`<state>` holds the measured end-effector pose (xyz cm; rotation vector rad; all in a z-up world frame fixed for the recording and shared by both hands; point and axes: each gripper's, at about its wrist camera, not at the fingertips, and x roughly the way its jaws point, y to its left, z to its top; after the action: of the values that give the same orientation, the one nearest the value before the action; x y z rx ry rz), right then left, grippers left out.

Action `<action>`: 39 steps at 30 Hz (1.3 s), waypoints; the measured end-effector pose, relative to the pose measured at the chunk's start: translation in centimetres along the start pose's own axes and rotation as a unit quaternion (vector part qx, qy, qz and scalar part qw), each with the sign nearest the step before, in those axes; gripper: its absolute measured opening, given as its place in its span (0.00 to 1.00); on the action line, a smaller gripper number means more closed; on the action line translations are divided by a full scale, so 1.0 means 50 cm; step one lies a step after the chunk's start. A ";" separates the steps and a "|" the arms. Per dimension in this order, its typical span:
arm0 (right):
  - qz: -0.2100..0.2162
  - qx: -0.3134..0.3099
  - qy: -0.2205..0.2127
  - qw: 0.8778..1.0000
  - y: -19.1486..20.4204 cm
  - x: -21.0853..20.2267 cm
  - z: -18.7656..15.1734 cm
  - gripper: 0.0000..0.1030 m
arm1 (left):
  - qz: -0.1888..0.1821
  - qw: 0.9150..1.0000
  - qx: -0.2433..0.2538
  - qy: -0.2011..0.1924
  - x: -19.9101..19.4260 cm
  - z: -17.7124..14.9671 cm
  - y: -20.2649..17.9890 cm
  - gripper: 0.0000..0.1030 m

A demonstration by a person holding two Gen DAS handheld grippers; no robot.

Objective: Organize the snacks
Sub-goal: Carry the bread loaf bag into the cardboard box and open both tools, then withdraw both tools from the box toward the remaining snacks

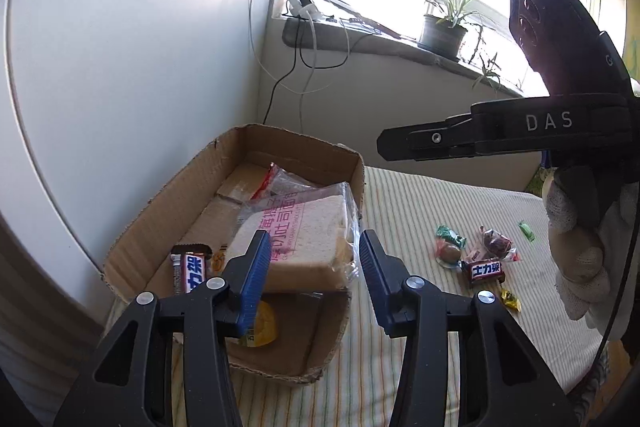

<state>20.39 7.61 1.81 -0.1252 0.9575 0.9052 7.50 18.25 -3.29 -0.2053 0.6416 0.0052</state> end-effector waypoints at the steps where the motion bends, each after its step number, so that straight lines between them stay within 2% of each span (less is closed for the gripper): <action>1: -0.002 0.002 -0.004 1.000 -0.004 -0.010 -0.005 0.53 | 0.007 1.000 0.004 0.004 0.009 0.002 -0.006 0.44; 4: -0.015 0.001 -0.012 1.000 -0.017 -0.040 -0.022 0.53 | 0.047 0.998 0.031 0.034 0.048 0.013 -0.017 0.45; 5: -0.019 0.001 -0.015 1.000 -0.023 -0.052 -0.032 0.54 | 0.067 0.996 0.041 0.040 0.058 0.016 -0.016 0.47; 7: -0.029 0.004 -0.021 0.999 -0.042 -0.080 -0.055 0.54 | 0.133 0.989 0.052 0.036 0.065 0.020 -0.008 0.46; 8: -0.031 0.010 -0.025 0.999 -0.054 -0.097 -0.069 0.54 | 0.144 0.988 0.049 0.035 0.064 0.023 -0.001 0.45; 10: -0.031 0.019 -0.031 0.999 -0.083 -0.136 -0.106 0.54 | 0.127 0.991 0.034 0.027 0.048 0.026 0.010 0.45; 15: -0.095 0.044 -0.062 0.993 -0.170 -0.239 -0.208 0.61 | 0.100 0.995 0.029 -0.002 0.004 0.031 0.000 0.45; 22: -0.163 0.098 -0.080 0.979 -0.286 -0.350 -0.325 0.62 | 0.049 0.998 0.027 -0.014 -0.013 0.028 -0.051 0.45; 27: -0.203 0.128 -0.099 0.966 -0.345 -0.422 -0.385 0.62 | 0.009 1.000 0.024 -0.002 0.000 0.016 -0.100 0.46; 31: -0.218 0.153 -0.107 0.958 -0.386 -0.470 -0.431 0.65 | -0.016 0.999 0.033 0.007 0.016 0.013 -0.144 0.54; 39: -0.261 0.170 -0.094 0.945 -0.440 -0.485 -0.489 0.67 | -0.059 0.997 0.049 0.025 0.055 0.006 -0.245 0.55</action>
<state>14.06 -32.66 -0.80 0.0051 0.8305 0.2498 10.72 6.12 -2.39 -0.1492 0.6779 -0.1457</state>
